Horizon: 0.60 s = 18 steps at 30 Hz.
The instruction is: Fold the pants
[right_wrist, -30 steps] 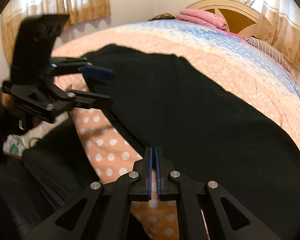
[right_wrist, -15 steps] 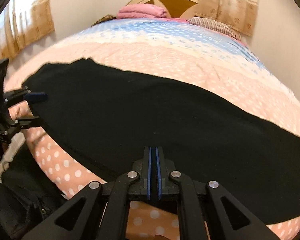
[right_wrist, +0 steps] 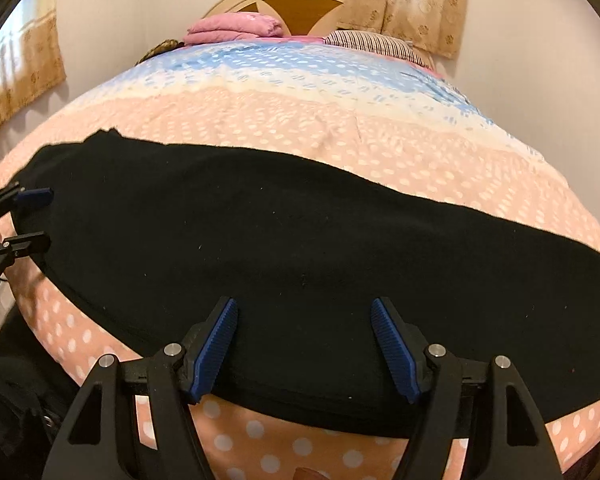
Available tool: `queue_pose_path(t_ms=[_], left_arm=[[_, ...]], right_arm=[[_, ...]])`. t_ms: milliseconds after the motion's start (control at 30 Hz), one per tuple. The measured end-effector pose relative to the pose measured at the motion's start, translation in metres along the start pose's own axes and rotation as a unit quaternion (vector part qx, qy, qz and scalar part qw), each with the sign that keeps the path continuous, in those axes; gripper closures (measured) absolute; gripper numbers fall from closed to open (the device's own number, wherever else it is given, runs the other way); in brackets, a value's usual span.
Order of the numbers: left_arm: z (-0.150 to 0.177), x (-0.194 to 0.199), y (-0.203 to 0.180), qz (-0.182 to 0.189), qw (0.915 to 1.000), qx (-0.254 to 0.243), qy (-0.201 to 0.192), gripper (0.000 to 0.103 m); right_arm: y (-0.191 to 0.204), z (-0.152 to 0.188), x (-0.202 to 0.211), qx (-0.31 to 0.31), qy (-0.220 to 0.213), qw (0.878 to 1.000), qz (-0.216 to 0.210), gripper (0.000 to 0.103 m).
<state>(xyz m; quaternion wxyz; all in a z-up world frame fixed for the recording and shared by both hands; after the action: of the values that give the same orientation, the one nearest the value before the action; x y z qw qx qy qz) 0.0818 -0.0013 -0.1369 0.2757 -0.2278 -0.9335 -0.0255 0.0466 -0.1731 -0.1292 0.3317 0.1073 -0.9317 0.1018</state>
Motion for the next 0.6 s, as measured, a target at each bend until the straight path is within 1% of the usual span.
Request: queue_pose_path(t_ms=[67, 267, 333, 400, 533, 567, 600], left_arm=[[0.000, 0.000, -0.003, -0.002, 1.0000, -0.004, 0.001, 0.006], [-0.003, 0.001, -0.002, -0.002, 1.0000, 0.007, -0.001, 0.005], [-0.005, 0.006, -0.001, -0.003, 0.9999, 0.013, -0.006, 0.005], [-0.008, 0.009, -0.001, -0.006, 0.9997, 0.017, -0.016, 0.005], [-0.013, 0.018, 0.005, -0.029, 0.9983, 0.021, -0.045, 0.005], [-0.013, 0.019, 0.008, -0.035, 0.9979, 0.025, -0.048, 0.005], [-0.013, 0.019, 0.011, -0.041, 0.9975, 0.029, -0.050, 0.005]], right_arm=[[-0.002, 0.001, 0.001, -0.004, -0.001, 1.000, -0.004, 0.032], [-0.005, -0.003, 0.003, -0.005, -0.001, 1.000, -0.009, 0.032], [-0.011, -0.004, 0.007, -0.014, -0.004, 1.000, -0.009, 0.032], [-0.025, -0.005, 0.017, -0.032, -0.014, 0.999, -0.002, 0.032], [-0.083, -0.003, 0.050, -0.105, -0.057, 0.992, 0.029, 0.032], [-0.106, 0.000, 0.061, -0.132, -0.070, 0.988, 0.042, 0.032], [-0.134, 0.002, 0.075, -0.168, -0.085, 0.980, 0.060, 0.032]])
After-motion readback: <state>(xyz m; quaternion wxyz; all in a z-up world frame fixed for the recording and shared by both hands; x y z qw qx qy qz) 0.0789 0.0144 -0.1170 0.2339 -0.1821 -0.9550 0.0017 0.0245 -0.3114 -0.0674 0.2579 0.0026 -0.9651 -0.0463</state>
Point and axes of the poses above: each gripper's, at about its wrist camera, not at the fingertips, and x roughly against the way its jaws point, y to its left, z to its underside, the point moved 1 cm from there along -x, roughly the way its jaws point, and after that the axes turned 13 degrees about -y, right-handed, at the moved point
